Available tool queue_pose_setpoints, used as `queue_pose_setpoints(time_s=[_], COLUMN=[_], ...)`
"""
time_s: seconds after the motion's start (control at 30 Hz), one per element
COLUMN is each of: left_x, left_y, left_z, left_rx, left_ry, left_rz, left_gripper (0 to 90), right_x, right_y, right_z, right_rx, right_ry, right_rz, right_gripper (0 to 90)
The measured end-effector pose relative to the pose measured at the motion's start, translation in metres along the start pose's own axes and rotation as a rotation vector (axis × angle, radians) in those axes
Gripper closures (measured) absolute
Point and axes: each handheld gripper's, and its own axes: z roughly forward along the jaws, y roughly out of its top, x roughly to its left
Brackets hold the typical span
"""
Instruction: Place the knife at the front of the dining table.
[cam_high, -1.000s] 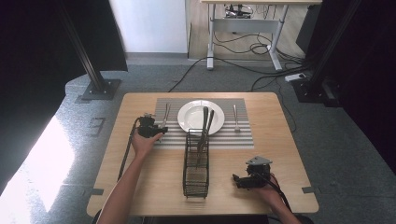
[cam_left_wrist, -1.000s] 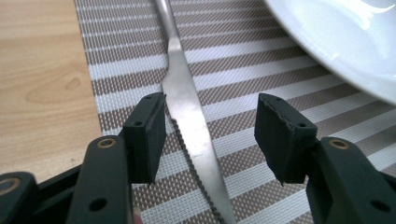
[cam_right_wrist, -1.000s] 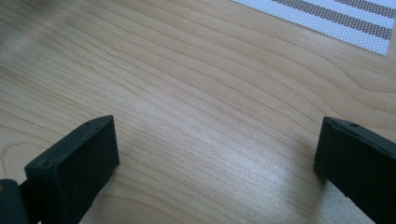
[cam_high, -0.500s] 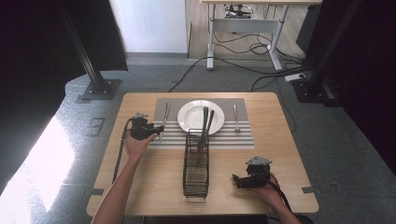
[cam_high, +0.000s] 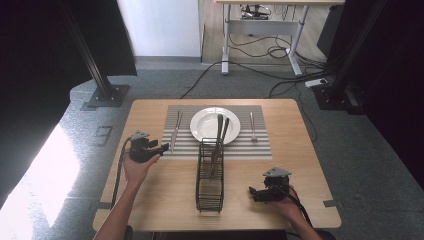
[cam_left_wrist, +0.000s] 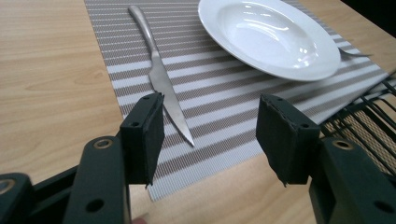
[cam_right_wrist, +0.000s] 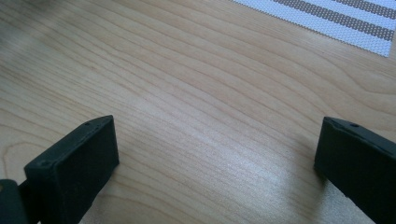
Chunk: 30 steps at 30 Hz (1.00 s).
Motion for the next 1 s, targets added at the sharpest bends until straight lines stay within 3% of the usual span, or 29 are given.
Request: queue_pose_setpoints(time_s=[0.2,0.57,1.0], left_x=[-0.008,-0.024,-0.024], left_y=[-0.012,-0.037,-0.039], left_z=[-0.009,-0.037,-0.03], left_rx=[0.03,0.041,0.08], left_ry=[0.004,-0.042,-0.054], left_rz=[0.031,0.065,0.074], left_gripper=[41.7,42.1,41.7], right_x=[0.0,0.0,0.0], right_y=[0.0,0.0,0.001], right_z=[0.0,0.0,0.001], right_rx=[0.0,0.001,0.0], right_ry=[0.0,0.004,0.006], right_rz=[0.001,-0.004,-0.006], right_gripper=[0.0,0.0,0.0])
